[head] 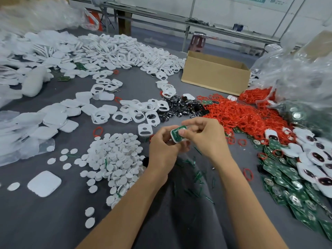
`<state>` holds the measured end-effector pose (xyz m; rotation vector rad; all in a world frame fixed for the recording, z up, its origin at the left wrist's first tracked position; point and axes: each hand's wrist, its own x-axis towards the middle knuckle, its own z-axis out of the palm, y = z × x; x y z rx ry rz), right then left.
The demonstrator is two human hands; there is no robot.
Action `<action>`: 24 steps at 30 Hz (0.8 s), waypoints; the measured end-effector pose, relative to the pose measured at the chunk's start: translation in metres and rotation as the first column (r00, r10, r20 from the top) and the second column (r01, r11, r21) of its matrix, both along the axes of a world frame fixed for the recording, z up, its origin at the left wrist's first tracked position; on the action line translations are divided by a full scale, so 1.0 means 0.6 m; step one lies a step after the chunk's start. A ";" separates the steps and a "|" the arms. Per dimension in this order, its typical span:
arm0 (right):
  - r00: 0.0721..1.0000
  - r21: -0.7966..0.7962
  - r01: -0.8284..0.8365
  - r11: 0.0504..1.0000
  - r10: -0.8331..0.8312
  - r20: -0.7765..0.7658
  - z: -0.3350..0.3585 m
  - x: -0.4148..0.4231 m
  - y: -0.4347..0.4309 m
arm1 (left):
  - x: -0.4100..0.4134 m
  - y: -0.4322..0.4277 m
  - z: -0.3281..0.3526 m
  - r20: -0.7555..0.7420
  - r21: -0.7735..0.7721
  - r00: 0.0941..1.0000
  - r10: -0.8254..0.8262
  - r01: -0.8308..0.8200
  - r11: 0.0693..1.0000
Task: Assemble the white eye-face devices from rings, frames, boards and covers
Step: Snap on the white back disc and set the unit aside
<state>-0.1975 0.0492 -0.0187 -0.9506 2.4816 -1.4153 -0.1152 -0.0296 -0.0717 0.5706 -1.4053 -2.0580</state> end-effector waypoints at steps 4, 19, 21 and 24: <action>0.997 0.060 0.011 0.998 -0.007 -0.073 -0.001 -0.004 0.004 | 0.000 0.000 0.001 0.004 -0.006 1.000 0.002 -0.002 1.000; 0.973 0.164 -0.062 0.984 0.096 -0.209 0.014 -0.012 0.021 | 0.005 -0.002 0.010 -0.049 0.108 0.997 -0.056 0.061 0.992; 0.973 0.175 -0.060 0.983 0.097 -0.211 0.017 -0.010 0.022 | 0.006 -0.002 0.010 -0.053 0.109 0.997 -0.061 0.066 0.992; 0.966 0.194 -0.068 0.979 0.114 -0.233 0.029 -0.004 0.025 | 0.005 -0.001 0.010 -0.054 0.107 0.996 -0.066 0.072 0.992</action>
